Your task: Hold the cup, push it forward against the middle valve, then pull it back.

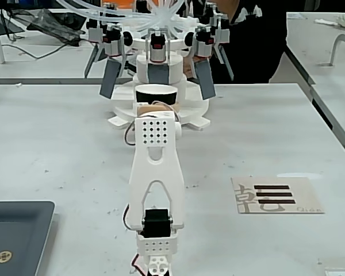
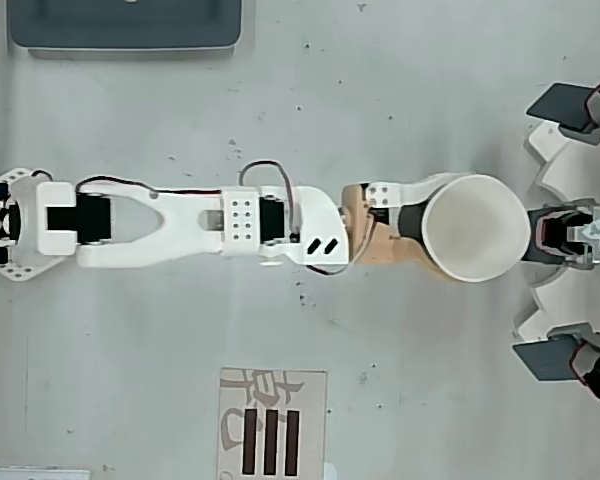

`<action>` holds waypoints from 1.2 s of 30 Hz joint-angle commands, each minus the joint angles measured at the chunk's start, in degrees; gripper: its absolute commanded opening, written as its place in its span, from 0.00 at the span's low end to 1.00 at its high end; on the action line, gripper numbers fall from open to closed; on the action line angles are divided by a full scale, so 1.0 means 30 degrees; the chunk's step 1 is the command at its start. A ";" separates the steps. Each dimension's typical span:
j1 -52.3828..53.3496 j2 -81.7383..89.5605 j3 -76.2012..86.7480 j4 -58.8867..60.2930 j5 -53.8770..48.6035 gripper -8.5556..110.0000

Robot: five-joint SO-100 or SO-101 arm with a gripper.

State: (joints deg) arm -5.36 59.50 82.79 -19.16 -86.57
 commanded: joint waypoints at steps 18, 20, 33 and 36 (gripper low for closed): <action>0.0264 0.5244 0.2197 -0.0967 -0.0381 0.12; 0.0234 0.6504 0.3779 -0.1377 -0.0527 0.12; 0.0234 0.8408 0.6680 -0.2139 -0.0557 0.12; 0.0234 0.8467 0.6943 -0.2139 -0.0557 0.12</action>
State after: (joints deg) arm -5.10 79.98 103.89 -23.91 -87.71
